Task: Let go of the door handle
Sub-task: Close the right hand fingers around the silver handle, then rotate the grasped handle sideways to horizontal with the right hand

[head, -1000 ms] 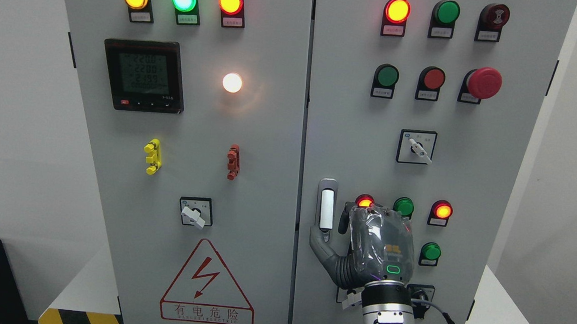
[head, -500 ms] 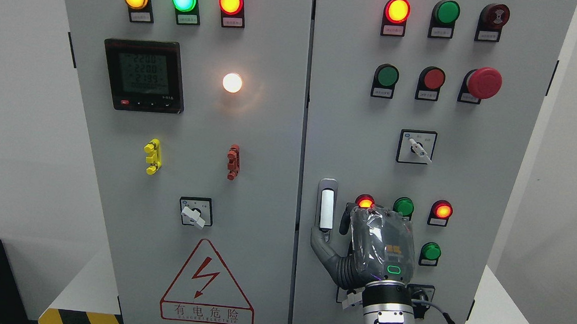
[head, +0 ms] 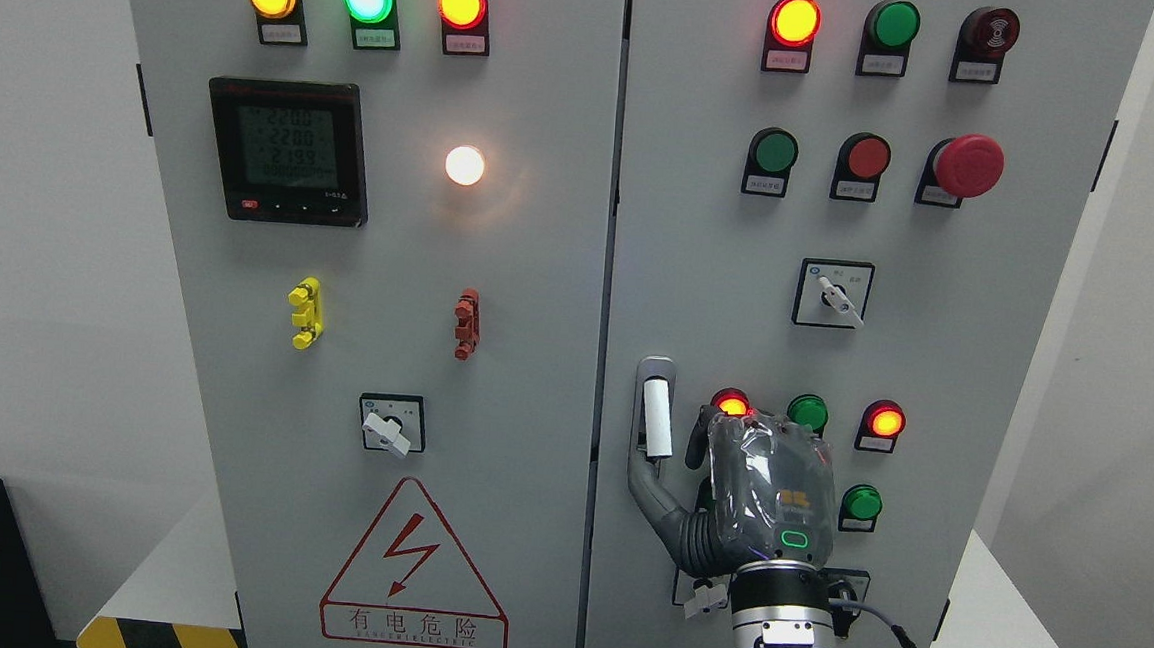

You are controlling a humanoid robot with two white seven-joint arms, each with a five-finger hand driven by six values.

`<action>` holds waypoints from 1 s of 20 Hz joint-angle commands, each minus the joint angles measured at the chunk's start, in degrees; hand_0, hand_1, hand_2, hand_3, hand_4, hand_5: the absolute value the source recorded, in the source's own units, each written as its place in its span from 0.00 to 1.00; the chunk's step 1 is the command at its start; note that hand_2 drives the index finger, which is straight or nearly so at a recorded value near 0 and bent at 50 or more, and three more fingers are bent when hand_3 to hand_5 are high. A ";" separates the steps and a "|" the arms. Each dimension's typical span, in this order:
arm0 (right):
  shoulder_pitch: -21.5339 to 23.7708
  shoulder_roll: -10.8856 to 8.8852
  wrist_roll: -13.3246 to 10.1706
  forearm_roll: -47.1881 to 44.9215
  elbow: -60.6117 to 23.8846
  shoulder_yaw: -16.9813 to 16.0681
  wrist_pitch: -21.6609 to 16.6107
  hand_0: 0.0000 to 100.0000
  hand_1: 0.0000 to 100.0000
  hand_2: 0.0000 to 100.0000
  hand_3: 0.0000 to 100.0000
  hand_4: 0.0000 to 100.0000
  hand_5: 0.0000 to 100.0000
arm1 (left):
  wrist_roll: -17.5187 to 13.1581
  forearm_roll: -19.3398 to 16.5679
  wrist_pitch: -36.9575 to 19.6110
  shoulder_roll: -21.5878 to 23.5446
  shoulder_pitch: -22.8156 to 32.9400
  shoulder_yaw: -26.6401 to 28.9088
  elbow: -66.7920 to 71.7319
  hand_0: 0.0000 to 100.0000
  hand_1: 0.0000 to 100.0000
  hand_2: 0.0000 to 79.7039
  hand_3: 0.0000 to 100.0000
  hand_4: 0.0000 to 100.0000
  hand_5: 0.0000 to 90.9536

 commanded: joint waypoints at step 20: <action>0.17 0.00 -0.28 -0.03 -0.39 -1.69 0.03 0.41 0.38 0.70 0.94 0.77 0.73 | -0.03 0.00 -0.08 0.05 0.00 0.00 0.00 0.00 0.00 0.05 0.11 0.00 0.00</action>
